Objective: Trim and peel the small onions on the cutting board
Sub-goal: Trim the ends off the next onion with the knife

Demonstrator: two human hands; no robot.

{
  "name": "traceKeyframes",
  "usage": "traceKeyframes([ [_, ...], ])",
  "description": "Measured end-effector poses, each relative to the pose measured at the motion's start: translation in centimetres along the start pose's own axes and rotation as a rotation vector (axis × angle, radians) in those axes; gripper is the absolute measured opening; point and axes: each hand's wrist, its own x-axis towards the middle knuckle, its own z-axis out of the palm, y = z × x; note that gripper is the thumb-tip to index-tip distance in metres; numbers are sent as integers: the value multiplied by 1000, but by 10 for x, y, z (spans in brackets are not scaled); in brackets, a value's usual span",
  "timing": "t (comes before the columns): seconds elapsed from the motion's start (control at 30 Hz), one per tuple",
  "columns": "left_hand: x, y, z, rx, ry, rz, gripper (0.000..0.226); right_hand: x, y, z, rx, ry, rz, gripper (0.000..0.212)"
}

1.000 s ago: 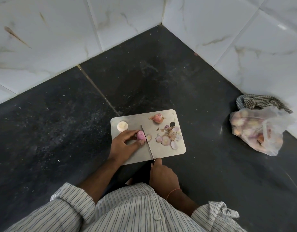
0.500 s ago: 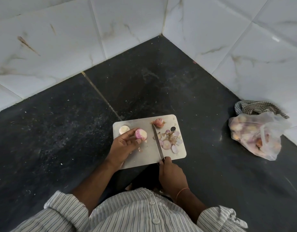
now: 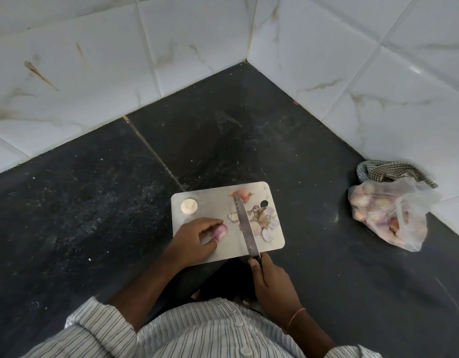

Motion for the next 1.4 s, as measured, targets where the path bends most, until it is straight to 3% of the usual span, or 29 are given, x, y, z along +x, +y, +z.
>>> traceKeyframes([
  [0.13,-4,-2,0,200,-7,79,62,0,-3,5,-43,-34,-31,23],
  [0.23,-6,-2,4,275,6,108,60,2,-4,9,-64,-70,-48,25],
  [0.43,-8,3,7,179,70,27,44,5,-2,11,-74,-78,-69,28],
  [0.53,-6,4,5,253,129,-20,42,6,-1,8,-73,-73,-75,27],
  [0.73,-1,10,3,316,109,-27,38,8,-2,2,-54,-69,-72,27],
  [0.93,8,13,10,232,184,-5,30,11,-5,-3,-58,-66,-93,35],
  [1.4,13,13,6,160,141,-5,29,11,-10,-8,-159,-105,-87,26],
])
